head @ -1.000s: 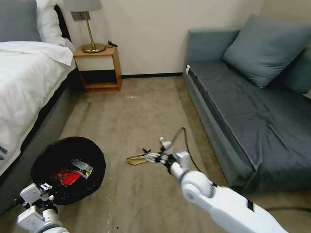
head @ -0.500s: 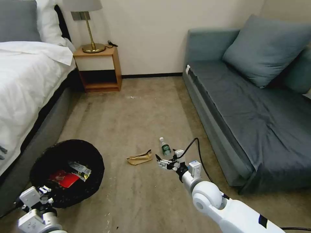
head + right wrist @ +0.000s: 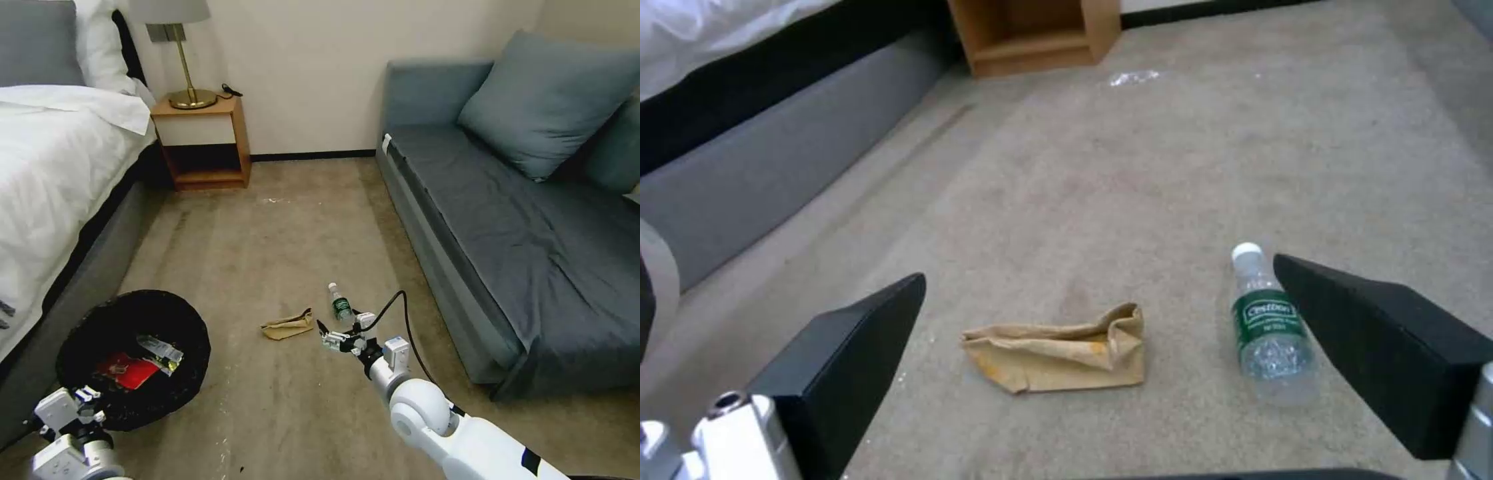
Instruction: Pick up the trash bin, then pick up the garbage on the floor and place it into the trash bin.
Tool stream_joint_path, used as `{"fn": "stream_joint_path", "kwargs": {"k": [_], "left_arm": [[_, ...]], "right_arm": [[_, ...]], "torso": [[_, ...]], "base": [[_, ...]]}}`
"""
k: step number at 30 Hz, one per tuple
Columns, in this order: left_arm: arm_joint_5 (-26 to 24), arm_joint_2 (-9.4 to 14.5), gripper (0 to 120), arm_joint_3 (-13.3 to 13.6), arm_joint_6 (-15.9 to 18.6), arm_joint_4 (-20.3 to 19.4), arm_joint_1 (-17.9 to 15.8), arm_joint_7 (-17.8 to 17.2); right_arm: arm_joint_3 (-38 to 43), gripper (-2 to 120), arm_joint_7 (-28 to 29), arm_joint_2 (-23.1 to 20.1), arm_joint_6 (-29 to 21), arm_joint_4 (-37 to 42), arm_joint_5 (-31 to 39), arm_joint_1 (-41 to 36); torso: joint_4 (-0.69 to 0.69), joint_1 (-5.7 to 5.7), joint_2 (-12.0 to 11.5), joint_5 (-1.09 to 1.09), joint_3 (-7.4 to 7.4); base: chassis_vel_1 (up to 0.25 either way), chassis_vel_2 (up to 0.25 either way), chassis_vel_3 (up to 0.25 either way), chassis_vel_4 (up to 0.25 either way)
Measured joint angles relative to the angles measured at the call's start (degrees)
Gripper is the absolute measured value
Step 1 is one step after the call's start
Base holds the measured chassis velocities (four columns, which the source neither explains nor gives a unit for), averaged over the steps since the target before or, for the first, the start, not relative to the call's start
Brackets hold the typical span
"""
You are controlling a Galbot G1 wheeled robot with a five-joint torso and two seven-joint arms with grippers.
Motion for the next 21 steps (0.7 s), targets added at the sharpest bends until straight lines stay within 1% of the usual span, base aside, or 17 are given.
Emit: {"fn": "stream_joint_path", "kwargs": {"k": [12, 18, 21], "left_arm": [[-0.42, 0.13, 3, 0.19, -0.13, -0.20, -0.13, -0.15], [-0.62, 0.24, 3, 0.15, 0.02, -0.33, -0.43, -0.19], [-0.77, 0.34, 3, -0.03, 0.04, 0.21, -0.56, -0.24]], "right_arm": [[-0.20, 100, -1.20, 0.59, 1.57, -2.13, -1.51, 0.00], [-0.56, 100, -1.27, 1.06, 1.70, -2.84, -1.61, 0.36], [-1.05, 100, -1.27, 1.52, 1.76, -3.39, -1.70, 0.84]], "torso": [[0.00, 0.00, 0.00, 0.00, 0.00], [0.00, 0.00, 0.00, 0.00, 0.00], [-0.01, 0.00, 0.00, 0.00, 0.00]], "base": [[0.000, 0.000, 0.000, 0.000], [-0.063, 0.059, 0.067, -0.066], [-0.096, 0.101, 0.089, -0.076]]}}
